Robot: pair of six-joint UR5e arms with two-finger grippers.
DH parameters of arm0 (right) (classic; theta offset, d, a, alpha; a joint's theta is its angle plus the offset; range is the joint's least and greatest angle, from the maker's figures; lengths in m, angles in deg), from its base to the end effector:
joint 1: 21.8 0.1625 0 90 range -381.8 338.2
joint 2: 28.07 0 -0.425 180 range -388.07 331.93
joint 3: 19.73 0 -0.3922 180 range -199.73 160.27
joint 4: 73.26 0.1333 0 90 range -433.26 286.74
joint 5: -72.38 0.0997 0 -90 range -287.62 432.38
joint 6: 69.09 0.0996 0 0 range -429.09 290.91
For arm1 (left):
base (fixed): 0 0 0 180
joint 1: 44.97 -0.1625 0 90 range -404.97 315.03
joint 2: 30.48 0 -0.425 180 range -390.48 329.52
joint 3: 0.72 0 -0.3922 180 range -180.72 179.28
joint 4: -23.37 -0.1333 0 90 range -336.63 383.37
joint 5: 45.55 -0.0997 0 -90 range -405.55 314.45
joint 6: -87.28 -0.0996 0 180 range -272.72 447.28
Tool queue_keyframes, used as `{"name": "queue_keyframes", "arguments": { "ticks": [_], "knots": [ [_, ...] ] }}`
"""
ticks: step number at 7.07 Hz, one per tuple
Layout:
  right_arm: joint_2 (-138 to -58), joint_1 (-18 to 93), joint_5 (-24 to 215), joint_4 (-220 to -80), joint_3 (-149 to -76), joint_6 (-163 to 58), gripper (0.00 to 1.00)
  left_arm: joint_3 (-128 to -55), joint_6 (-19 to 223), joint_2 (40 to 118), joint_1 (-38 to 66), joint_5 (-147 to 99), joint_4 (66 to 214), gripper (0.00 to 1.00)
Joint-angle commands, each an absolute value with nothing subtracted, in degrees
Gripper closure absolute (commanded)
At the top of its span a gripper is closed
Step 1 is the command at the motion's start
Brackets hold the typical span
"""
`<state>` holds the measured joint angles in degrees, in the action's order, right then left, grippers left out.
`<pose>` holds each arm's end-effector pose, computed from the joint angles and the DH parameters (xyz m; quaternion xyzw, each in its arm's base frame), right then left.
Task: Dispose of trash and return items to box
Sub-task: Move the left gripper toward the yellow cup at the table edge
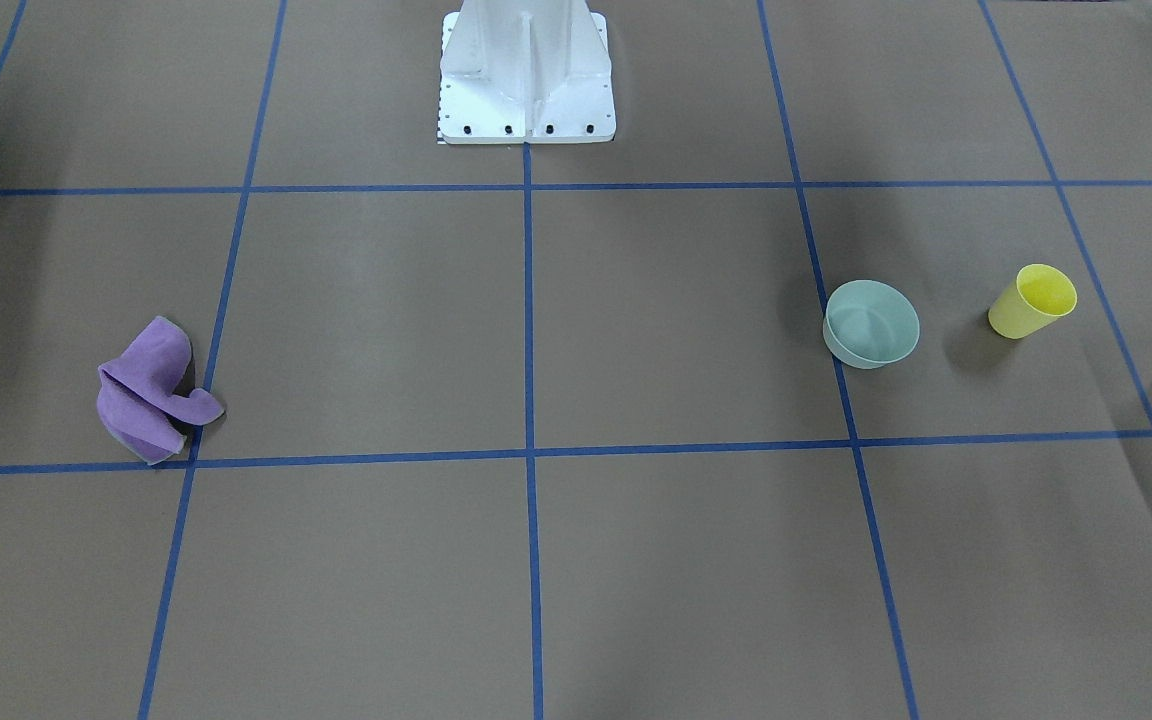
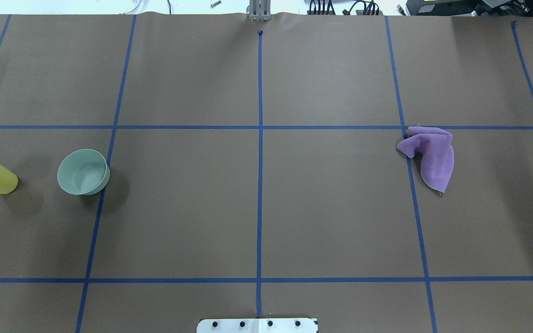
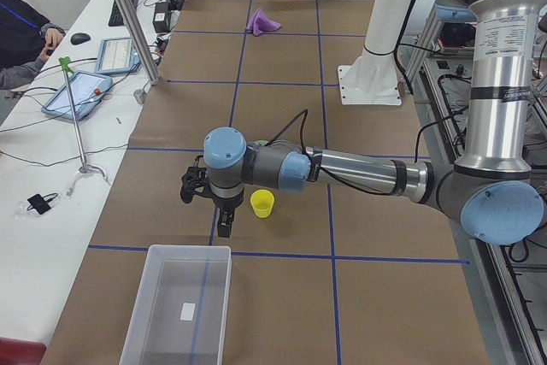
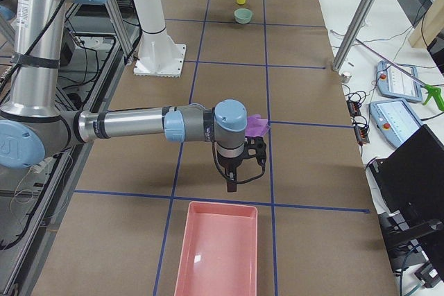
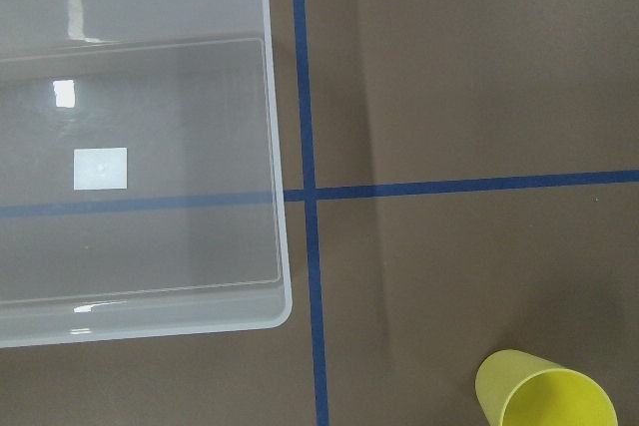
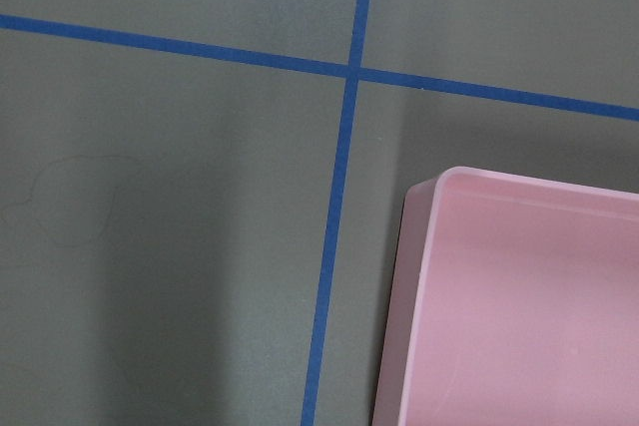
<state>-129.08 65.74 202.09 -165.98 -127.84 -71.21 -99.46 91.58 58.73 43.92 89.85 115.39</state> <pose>0.0519 -0.4159 0.6000 0.0349 -0.3395 -0.0505 0.9386 -0.0528 -0.4940 0.5848 0.0619 0.3878 0.0079 0.9196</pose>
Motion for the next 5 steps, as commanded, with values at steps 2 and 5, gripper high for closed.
{"name": "queue_keyframes", "arguments": {
  "ticks": [2,5],
  "knots": [
    [-129.05,65.74,202.1,-165.98,-127.93,-71.2,0.0,-99.68,91.58,58.81,43.89,89.97,115.4,0.01],
    [-129.05,65.65,202.46,-165.9,-128.97,-71.55,0.0,-103.01,91.49,58.81,43.89,90.06,115.4,0.01]
  ]
}}
